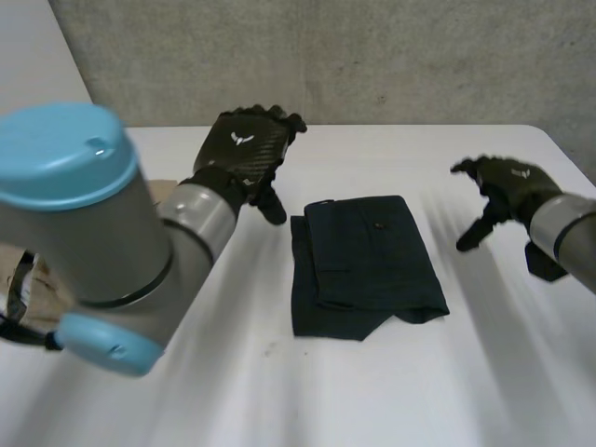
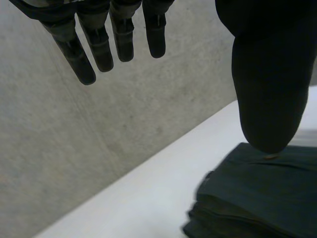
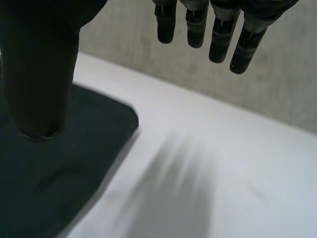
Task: Fold the laundry.
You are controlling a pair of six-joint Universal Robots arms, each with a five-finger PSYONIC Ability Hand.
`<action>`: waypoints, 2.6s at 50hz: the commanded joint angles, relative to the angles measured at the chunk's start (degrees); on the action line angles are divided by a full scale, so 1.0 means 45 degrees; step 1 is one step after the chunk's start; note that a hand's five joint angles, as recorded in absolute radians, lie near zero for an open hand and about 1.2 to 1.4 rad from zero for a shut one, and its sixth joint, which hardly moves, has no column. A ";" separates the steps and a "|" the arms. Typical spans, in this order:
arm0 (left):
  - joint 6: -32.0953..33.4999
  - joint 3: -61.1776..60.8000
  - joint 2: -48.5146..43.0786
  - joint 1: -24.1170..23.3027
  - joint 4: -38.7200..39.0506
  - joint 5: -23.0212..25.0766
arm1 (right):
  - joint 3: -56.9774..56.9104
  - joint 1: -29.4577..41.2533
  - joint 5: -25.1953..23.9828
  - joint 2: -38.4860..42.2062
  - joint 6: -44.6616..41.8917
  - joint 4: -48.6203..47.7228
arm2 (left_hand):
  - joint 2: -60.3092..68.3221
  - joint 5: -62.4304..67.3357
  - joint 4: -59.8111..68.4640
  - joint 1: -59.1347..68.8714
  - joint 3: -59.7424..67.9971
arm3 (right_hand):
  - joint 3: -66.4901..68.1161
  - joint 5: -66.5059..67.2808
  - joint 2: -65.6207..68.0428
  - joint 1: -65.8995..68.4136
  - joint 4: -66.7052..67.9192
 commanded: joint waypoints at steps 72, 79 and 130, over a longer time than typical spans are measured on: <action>-0.2737 -0.5647 0.3082 0.2196 0.1147 0.2677 | -1.4497 -0.2669 0.0388 1.1334 0.0420 0.1247 | -0.0705 -0.0555 -0.0684 -0.0865 -0.0650 | 1.5314 1.4803 1.5117 1.6014 1.4913; -0.2737 -0.5627 0.3082 0.2196 0.1147 0.2677 | -1.5867 -0.4642 0.1481 1.2175 -0.0166 0.1365 | -0.0705 -0.0555 -0.0684 -0.0865 -0.0650 | 1.5314 1.4803 1.5117 1.6014 1.4913; -0.2776 -0.5432 0.3120 0.2196 0.1029 0.2599 | -0.9480 -0.6966 0.1892 0.7683 -0.5333 0.2107 | -0.0854 -0.0704 -0.0833 -0.1014 -0.0799 | -0.0242 -0.0753 -0.0439 0.0458 -0.0642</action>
